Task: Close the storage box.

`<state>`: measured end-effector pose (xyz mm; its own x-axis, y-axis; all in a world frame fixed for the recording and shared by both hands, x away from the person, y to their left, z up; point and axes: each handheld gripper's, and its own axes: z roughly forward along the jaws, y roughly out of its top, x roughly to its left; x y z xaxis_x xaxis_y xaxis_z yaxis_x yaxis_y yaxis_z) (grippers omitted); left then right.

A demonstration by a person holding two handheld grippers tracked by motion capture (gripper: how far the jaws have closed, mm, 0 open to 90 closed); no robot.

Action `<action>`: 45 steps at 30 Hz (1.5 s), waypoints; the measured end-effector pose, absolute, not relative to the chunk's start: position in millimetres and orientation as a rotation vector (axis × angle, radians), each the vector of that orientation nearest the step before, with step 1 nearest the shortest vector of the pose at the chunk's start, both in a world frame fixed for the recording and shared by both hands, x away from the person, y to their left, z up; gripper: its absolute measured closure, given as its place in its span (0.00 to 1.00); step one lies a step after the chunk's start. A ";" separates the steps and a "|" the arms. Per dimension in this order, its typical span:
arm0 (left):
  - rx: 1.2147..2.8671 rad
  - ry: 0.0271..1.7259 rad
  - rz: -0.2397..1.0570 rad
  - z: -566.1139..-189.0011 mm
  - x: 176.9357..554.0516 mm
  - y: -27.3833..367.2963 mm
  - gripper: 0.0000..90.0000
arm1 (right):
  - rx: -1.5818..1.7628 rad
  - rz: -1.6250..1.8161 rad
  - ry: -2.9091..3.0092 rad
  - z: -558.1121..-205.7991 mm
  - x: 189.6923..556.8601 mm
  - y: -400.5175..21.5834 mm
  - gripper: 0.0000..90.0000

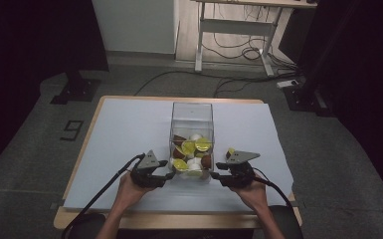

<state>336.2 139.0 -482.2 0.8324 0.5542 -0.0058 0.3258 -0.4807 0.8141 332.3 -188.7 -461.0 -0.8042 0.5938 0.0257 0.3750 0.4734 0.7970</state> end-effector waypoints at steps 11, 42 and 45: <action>2.106 0.650 0.324 -482.1 341.2 137.8 0.60 | 0.838 1.196 2.463 -462.1 335.4 -180.8 0.71; 2.065 0.712 0.385 -485.7 349.7 134.8 0.73 | 0.873 1.215 2.459 -455.5 334.6 -174.2 0.73; 2.057 0.719 0.376 -486.3 350.4 135.2 0.73 | 0.858 1.216 2.469 -456.0 335.9 -167.8 0.74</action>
<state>350.4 135.2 -486.3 0.7852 0.6192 -0.0081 0.3467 -0.4288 0.8342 335.9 -167.8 -456.0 -0.7924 0.6093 0.0278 0.3935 0.4759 0.7865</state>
